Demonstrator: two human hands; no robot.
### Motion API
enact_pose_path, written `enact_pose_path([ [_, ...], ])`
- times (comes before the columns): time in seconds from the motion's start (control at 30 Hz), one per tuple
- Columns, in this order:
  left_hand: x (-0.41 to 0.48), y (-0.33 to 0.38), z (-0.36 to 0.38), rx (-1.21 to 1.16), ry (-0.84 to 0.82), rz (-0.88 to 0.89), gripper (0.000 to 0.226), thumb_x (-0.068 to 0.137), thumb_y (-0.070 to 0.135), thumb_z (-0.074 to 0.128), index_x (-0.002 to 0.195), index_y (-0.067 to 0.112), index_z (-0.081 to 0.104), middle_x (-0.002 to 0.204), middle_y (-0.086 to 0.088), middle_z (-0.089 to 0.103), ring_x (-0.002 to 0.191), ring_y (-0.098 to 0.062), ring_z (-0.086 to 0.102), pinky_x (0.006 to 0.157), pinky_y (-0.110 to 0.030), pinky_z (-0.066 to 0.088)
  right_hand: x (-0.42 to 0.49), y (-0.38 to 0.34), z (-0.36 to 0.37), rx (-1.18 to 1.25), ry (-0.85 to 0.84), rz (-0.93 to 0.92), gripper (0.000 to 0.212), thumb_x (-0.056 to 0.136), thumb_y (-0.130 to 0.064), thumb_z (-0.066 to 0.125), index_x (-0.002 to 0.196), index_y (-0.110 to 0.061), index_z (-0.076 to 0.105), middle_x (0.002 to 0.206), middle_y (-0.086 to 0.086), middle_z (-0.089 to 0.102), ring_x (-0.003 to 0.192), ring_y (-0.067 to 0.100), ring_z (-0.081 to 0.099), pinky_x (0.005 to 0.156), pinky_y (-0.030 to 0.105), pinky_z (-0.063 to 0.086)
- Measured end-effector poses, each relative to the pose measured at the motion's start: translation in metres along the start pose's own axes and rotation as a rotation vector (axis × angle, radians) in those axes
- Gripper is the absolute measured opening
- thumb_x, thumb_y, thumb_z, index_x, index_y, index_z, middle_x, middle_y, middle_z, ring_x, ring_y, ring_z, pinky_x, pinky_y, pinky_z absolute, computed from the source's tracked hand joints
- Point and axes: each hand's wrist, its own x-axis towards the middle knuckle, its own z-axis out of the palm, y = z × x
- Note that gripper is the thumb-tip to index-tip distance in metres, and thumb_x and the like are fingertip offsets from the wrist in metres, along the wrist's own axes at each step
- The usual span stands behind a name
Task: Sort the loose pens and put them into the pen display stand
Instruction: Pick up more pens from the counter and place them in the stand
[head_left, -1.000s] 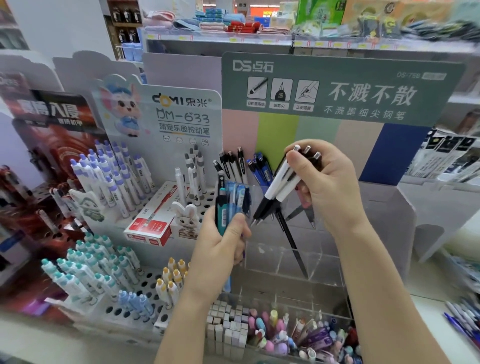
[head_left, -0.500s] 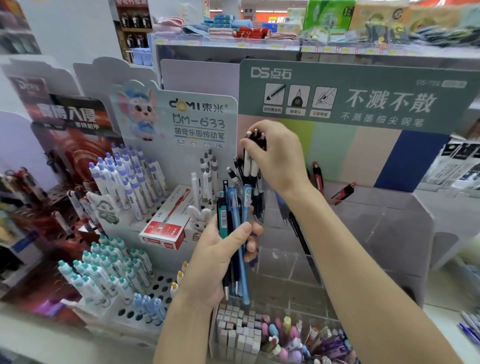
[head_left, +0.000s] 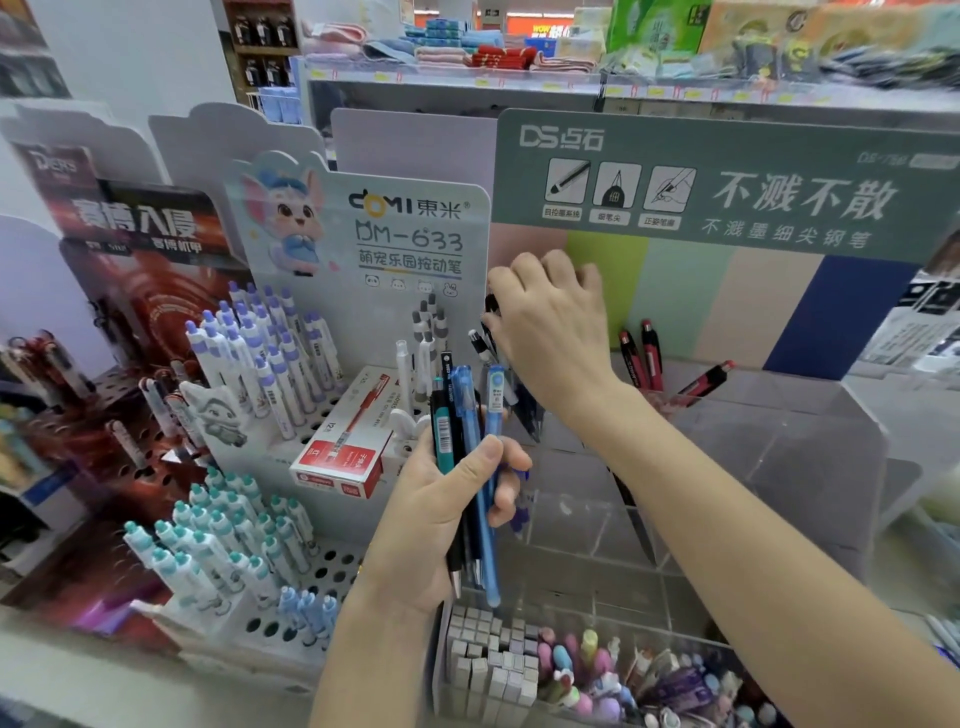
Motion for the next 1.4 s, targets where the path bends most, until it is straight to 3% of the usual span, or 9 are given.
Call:
enact_pose_path([
  [0.13,0.0,0.001,-0.004,0.038,0.012,-0.001,0.029,0.082,0.015,0.057,0.11,0.012,0.052,0.076,-0.007,0.061,0.054,-0.013,0.047,0.048,-0.022,0.038,-0.002,0.002,-0.006,0.045,-0.07,-0.003,0.028,0.082,-0.039,0.06,0.089,-0.013,0.068,0.091,0.004,0.062,0.086,0.029,0.054,0.074,0.039,0.04],
  [0.27,-0.002,0.004,-0.007,0.054,0.022,-0.005,0.032,0.081,0.016,0.058,0.112,0.011,0.053,0.075,-0.005,0.062,0.054,-0.012,0.048,0.048,-0.022,0.039,0.005,0.02,-0.025,0.373,-0.256,0.072,0.031,0.096,-0.037,0.045,0.116,-0.026,0.067,0.114,-0.001,0.055,0.111,0.025,0.04,0.085,0.036,0.028],
  [0.43,-0.002,0.006,-0.007,0.033,0.011,-0.013,0.039,0.079,0.016,0.059,0.116,0.008,0.052,0.075,-0.005,0.061,0.054,-0.011,0.048,0.048,-0.021,0.039,0.009,0.032,-0.014,0.492,-0.371,0.017,0.031,0.097,-0.022,0.05,0.125,-0.017,0.063,0.111,0.009,0.055,0.107,0.032,0.047,0.089,0.041,0.041],
  [0.6,-0.002,0.005,-0.008,0.042,-0.01,-0.018,0.033,0.084,0.015,0.063,0.114,0.008,0.052,0.075,-0.005,0.061,0.055,-0.012,0.048,0.048,-0.021,0.04,-0.006,0.02,-0.012,0.685,-0.046,0.159,0.032,0.089,-0.007,0.06,0.12,-0.005,0.063,0.112,0.009,0.068,0.101,0.024,0.062,0.089,0.031,0.046],
  [0.7,-0.001,0.006,-0.012,0.035,0.0,-0.02,0.031,0.085,0.016,0.066,0.113,0.008,0.053,0.075,-0.005,0.061,0.055,-0.012,0.049,0.048,-0.022,0.039,-0.025,0.01,-0.009,0.496,0.087,0.202,0.03,0.089,-0.02,0.058,0.114,-0.007,0.067,0.099,0.007,0.073,0.089,0.025,0.068,0.091,0.039,0.045],
  [0.83,0.0,0.005,-0.014,0.025,-0.015,-0.019,0.037,0.08,0.016,0.061,0.116,0.008,0.053,0.076,-0.005,0.061,0.055,-0.011,0.049,0.049,-0.021,0.04,-0.037,-0.009,0.005,0.144,0.012,0.063,0.06,0.079,-0.052,0.06,0.12,-0.009,0.062,0.097,0.005,0.073,0.097,0.027,0.064,0.101,0.057,0.036],
  [1.1,-0.001,0.004,-0.016,-0.011,-0.085,-0.022,0.042,0.085,0.015,0.056,0.125,0.004,0.049,0.083,-0.006,0.064,0.061,-0.013,0.053,0.052,-0.022,0.043,-0.016,-0.008,0.02,0.05,0.108,0.081,0.034,0.073,-0.04,0.071,0.097,-0.015,0.07,0.093,0.003,0.065,0.091,0.03,0.056,0.093,0.047,0.042],
  [1.27,-0.004,-0.001,-0.011,-0.022,-0.149,-0.043,0.037,0.087,0.011,0.052,0.123,0.004,0.049,0.089,-0.01,0.067,0.063,-0.014,0.055,0.054,-0.023,0.044,-0.035,0.001,-0.024,0.522,0.247,0.133,0.029,0.091,-0.021,0.057,0.116,-0.009,0.066,0.097,0.002,0.066,0.097,0.02,0.051,0.083,0.03,0.043],
  [1.4,-0.003,-0.009,-0.002,0.012,-0.192,-0.086,0.033,0.085,0.013,0.058,0.116,0.005,0.051,0.086,-0.009,0.066,0.061,-0.013,0.055,0.053,-0.022,0.045,-0.071,0.008,-0.07,1.135,-0.256,0.465,0.017,0.09,-0.035,0.061,0.087,-0.019,0.066,0.074,-0.012,0.061,0.065,0.001,0.055,0.062,0.018,0.044],
])
